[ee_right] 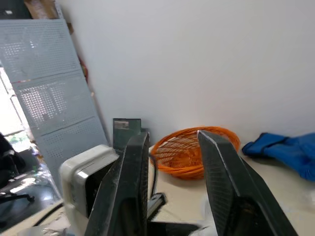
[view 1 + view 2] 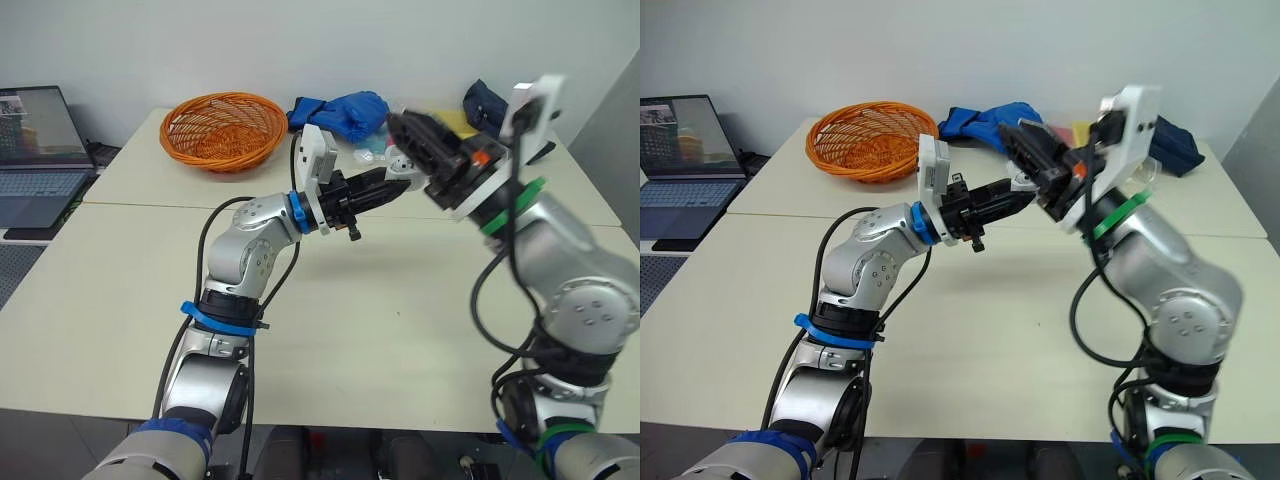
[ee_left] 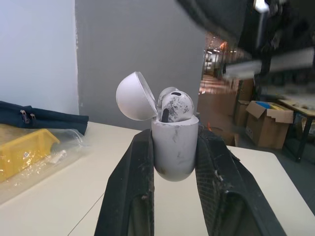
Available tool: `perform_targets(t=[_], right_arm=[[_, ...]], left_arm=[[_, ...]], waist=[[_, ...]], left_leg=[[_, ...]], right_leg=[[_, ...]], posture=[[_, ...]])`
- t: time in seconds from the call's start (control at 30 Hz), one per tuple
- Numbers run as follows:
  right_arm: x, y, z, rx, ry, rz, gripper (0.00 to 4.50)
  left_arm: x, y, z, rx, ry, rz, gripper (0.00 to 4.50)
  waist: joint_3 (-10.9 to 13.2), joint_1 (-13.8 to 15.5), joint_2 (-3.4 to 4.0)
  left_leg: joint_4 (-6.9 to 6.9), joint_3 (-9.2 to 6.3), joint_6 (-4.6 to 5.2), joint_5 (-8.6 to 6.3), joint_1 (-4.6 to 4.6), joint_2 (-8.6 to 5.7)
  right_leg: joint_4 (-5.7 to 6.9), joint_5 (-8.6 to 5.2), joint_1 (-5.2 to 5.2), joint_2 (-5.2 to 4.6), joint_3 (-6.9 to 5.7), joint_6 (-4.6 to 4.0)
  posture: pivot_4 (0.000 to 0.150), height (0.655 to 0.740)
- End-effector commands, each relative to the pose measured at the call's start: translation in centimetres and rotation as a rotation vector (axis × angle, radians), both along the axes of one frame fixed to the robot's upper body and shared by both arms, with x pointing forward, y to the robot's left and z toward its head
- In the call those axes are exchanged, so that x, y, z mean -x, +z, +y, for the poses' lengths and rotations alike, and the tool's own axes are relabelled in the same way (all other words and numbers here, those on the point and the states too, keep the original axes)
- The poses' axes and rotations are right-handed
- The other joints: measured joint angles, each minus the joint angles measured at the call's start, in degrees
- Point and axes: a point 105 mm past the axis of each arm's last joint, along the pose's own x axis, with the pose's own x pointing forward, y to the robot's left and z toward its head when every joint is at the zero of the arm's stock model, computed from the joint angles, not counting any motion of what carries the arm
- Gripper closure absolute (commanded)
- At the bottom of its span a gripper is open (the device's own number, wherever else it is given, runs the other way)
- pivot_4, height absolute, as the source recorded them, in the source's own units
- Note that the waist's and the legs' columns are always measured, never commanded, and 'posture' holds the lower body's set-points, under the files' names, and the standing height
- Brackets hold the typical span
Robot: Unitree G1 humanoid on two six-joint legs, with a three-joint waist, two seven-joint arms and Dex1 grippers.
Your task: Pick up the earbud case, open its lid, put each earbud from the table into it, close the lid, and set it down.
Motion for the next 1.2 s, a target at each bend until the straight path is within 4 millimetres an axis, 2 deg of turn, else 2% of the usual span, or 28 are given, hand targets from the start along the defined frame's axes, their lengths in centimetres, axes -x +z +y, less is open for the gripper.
perform_targets(t=[0.03, 0.23, 0.37, 0.4, 0.5, 0.6, 0.83, 1.07, 1.2], right_arm=[[0.3, 1.2, -2.0, 0.060, 0.017, -0.023, 2.90], [-0.8, -1.1, -5.3, 0.236, 0.018, 0.061, 2.90], [-2.3, -2.7, -6.0, 0.311, 0.006, 0.089, 2.90], [-2.7, -2.8, -5.9, 0.308, 0.017, 0.094, 2.90], [-3.4, -3.4, -5.7, 0.331, 0.043, 0.101, 3.46], [-3.7, -3.7, -5.0, 0.352, 0.087, 0.103, 4.47], [-3.8, -3.5, -3.5, 0.349, 0.174, 0.108, 4.47], [-1.7, -3.3, -1.7, 0.379, 0.310, 0.118, 4.47], [-1.4, -3.8, -1.6, 0.409, 0.312, 0.126, 4.47]], left_arm=[[1.3, 1.0, -0.1, 0.008, -0.065, -0.057, 3.74], [2.7, 0.6, -0.4, -0.015, -0.147, -0.066, 3.74], [3.3, 0.6, -0.8, -0.024, -0.188, -0.070, 3.74], [3.5, 0.6, -0.9, -0.026, -0.198, -0.069, 3.74], [3.9, 0.4, -1.1, -0.032, -0.218, -0.064, 3.74], [4.2, 0.3, -1.1, -0.039, -0.224, -0.063, 3.74], [4.0, -0.3, -0.9, -0.074, -0.204, -0.051, 3.74], [3.7, -0.2, -0.9, -0.068, -0.187, -0.049, 3.74], [3.6, -0.1, -1.0, -0.064, -0.187, -0.052, 3.74]], waist=[[0.0, 0.0, 0.00], [0.0, -0.1, 0.03], [0.0, -0.2, 0.03], [0.0, -0.3, 0.03], [0.0, -0.3, 0.04], [0.0, -0.3, 0.04], [0.0, -0.2, 0.06], [0.0, -0.2, 0.06], [0.0, -0.2, 0.06]], left_leg=[[-0.02, 0.02, 0.01, -0.01, 0.00, -0.01], [-0.14, 0.06, 0.05, -0.03, 0.00, 0.00], [-0.15, 0.07, 0.06, -0.03, 0.02, 0.00], [-0.14, 0.07, 0.06, -0.03, 0.02, 0.00], [-0.09, 0.07, 0.06, -0.03, 0.03, 0.00], [-0.09, 0.06, 0.05, -0.03, 0.02, -0.01], [-0.10, 0.04, 0.05, -0.03, 0.01, -0.01], [-0.10, 0.03, 0.05, -0.04, 0.01, 0.00], [-0.10, 0.02, 0.05, -0.03, 0.01, 0.00]], right_leg=[[-0.05, 0.00, 0.01, -0.01, 0.00, -0.01], [-0.10, -0.03, -0.01, 0.09, -0.01, -0.05], [-0.10, -0.07, -0.02, 0.10, 0.04, 0.03], [-0.10, -0.06, -0.02, 0.10, 0.04, 0.04], [-0.06, -0.08, -0.03, 0.11, 0.06, 0.09], [-0.06, -0.08, -0.04, 0.11, 0.04, 0.08], [-0.06, -0.05, -0.05, 0.11, 0.04, 0.03], [-0.06, -0.02, -0.04, 0.10, 0.04, -0.02], [-0.05, -0.02, -0.04, 0.10, 0.03, -0.01]], posture=[[0.150, 0.7400], [0.150, 0.7400], [0.150, 0.7400], [0.150, 0.7400], [0.150, 0.7400], [0.150, 0.7400], [0.150, 0.7400], [0.150, 0.7400], [0.150, 0.7400]])
